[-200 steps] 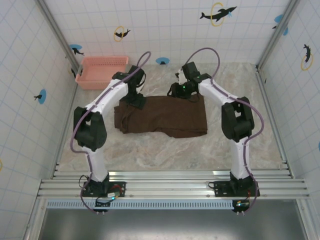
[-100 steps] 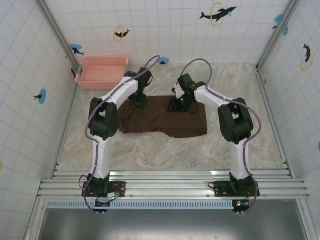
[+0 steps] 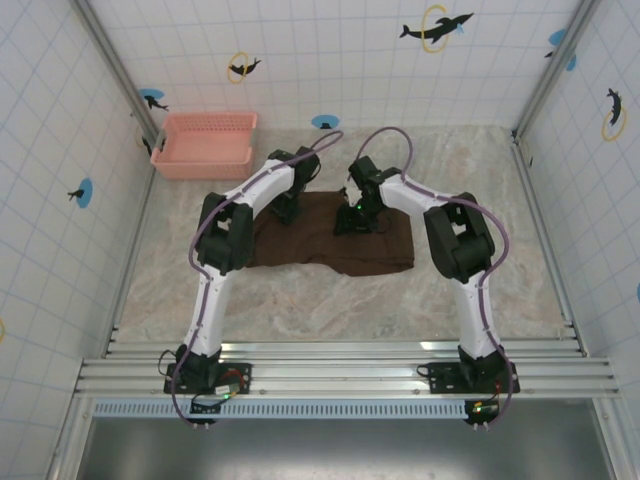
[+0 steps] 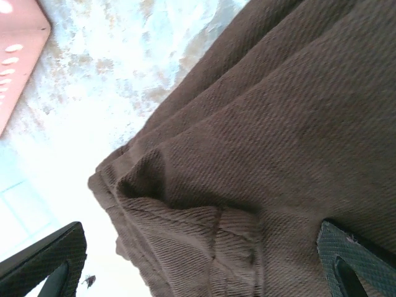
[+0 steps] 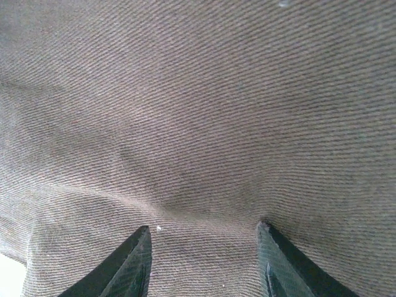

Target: Roll up the long pants

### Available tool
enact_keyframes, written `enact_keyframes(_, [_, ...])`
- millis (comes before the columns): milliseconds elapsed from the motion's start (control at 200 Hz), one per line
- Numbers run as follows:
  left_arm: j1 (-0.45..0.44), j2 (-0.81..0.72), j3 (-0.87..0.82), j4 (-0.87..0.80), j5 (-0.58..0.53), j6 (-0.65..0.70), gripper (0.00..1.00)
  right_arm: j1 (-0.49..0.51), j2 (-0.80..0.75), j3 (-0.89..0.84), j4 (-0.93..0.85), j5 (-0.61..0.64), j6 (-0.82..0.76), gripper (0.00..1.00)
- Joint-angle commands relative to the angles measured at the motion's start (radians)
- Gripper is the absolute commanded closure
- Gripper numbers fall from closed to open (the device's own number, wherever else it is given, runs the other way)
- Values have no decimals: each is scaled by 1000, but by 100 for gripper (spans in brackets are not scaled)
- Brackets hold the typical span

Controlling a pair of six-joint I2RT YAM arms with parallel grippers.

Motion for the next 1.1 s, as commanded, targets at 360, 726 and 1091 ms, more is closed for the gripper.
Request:
enact_keyframes(360, [176, -19, -76, -88, -117, 42, 3, -56, 30, -55, -88, 71, -13, 52])
enact_keyframes(726, [232, -89, -165, -55, -158, 99, 3, -84, 9, -117, -105, 154, -18, 53])
enact_keyframes(1091, [337, -219, -199, -46, -167, 81, 3, -163, -84, -230, -100, 185, -36, 53])
